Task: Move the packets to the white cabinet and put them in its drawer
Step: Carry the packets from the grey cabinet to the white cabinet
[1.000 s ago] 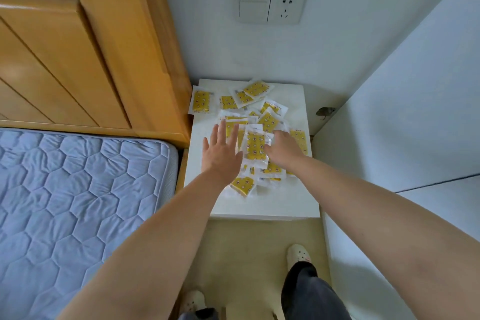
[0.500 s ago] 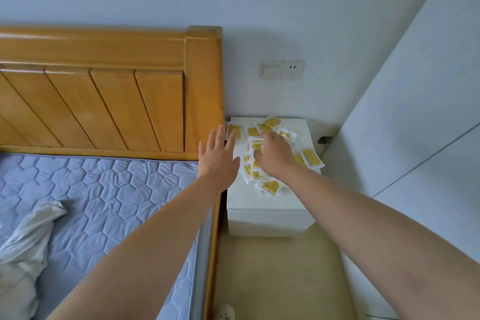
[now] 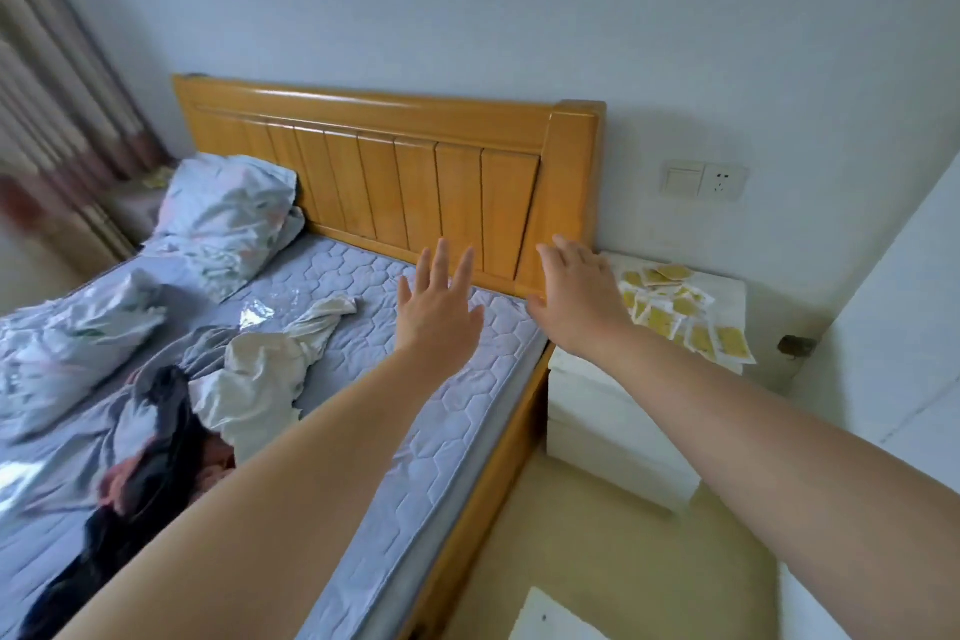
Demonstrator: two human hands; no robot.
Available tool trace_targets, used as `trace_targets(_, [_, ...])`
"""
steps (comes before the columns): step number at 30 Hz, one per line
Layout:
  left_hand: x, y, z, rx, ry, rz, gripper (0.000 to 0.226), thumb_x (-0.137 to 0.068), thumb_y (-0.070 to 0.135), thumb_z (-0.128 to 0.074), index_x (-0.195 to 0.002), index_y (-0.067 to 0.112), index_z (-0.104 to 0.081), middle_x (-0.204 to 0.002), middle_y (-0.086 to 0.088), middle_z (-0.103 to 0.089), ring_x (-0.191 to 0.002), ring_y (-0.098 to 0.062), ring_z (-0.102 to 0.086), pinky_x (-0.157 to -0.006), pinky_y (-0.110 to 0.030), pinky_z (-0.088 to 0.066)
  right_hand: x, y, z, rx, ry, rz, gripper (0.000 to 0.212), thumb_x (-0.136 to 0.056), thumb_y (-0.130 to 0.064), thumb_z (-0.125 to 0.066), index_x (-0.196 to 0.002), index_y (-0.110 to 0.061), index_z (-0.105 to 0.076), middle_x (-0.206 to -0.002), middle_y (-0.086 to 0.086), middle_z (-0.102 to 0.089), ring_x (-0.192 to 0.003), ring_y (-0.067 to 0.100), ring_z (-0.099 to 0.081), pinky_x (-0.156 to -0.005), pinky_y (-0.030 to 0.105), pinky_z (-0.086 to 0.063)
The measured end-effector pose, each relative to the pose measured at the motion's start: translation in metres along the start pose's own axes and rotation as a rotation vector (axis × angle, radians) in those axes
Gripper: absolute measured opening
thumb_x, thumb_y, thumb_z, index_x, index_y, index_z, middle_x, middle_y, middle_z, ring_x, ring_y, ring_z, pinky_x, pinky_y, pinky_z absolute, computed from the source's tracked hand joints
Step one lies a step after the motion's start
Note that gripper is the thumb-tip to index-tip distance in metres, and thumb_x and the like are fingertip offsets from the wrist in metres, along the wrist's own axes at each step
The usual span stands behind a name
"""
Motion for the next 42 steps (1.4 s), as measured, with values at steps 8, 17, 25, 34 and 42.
trace_targets(8, [0.196, -0.129, 0.104, -0.052, 0.134, 0.284, 0.070, -0.099, 0.040, -0.039, -0.153, 0.025, 0.004, -0.160, -0.004, 0.013, -0.148, -0.024, 0.011, -0.118, -0.050, -0.002, 0.103, -0.213, 0.026, -0.029, 0.018, 0.333, 0.058, -0.097, -0.038, -0.039, -0.145, -0.010, -0.024, -0.156, 0.012, -0.016, -0.142, 0.027, -0.017, -0.114, 0.046, -0.018])
trace_targets(17, [0.525, -0.288, 0.216, -0.266, 0.273, 0.552, 0.070, -0.100, 0.043, -0.034, -0.153, 0.025, 0.007, -0.160, -0.004, 0.013, -0.148, -0.025, 0.011, -0.117, -0.050, -0.001, 0.307, -0.494, 0.046, -0.090, 0.173, 0.667, 0.061, -0.092, -0.036, -0.047, -0.144, -0.006, -0.030, -0.152, 0.017, -0.028, -0.137, 0.033, -0.029, -0.111, 0.049, -0.025])
trace_targets(25, [0.837, -0.401, 0.304, -0.420, 0.408, 0.798, 0.070, -0.095, 0.039, -0.048, -0.153, 0.018, -0.015, -0.160, -0.013, -0.009, -0.147, -0.034, -0.010, -0.112, -0.059, -0.017, 0.525, -0.754, 0.055, -0.136, 0.211, 1.034, 0.061, -0.087, -0.036, -0.059, -0.137, -0.004, -0.043, -0.145, 0.019, -0.040, -0.134, 0.036, -0.037, -0.109, 0.055, -0.029])
trace_targets(34, [1.041, -0.528, 0.336, -0.507, 0.465, 0.997, 0.070, -0.088, 0.041, -0.044, -0.148, 0.021, -0.016, -0.156, -0.016, -0.024, -0.143, -0.036, -0.024, -0.105, -0.064, -0.026, 0.675, -0.969, 0.039, -0.286, 0.273, 1.282, 0.058, -0.084, -0.034, -0.063, -0.132, -0.003, -0.050, -0.143, 0.021, -0.044, -0.131, 0.036, -0.042, -0.105, 0.054, -0.034])
trace_targets(42, [1.155, -0.655, 0.365, -0.651, 0.328, 1.045, 0.078, -0.086, 0.042, -0.055, -0.149, 0.021, -0.015, -0.157, -0.015, -0.021, -0.145, -0.036, -0.019, -0.106, -0.064, -0.024, 0.738, -1.130, -0.002, -0.361, 0.202, 1.366, 0.057, -0.086, -0.038, -0.046, -0.129, -0.001, -0.051, -0.141, 0.022, -0.045, -0.129, 0.038, -0.045, -0.103, 0.056, -0.036])
Point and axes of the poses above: each hand's wrist, its own x-axis away from the middle knuckle, its own z-axis out of the back of the hand, y = z × x, the point moved 8 cm from there along -x, towards the middle knuckle
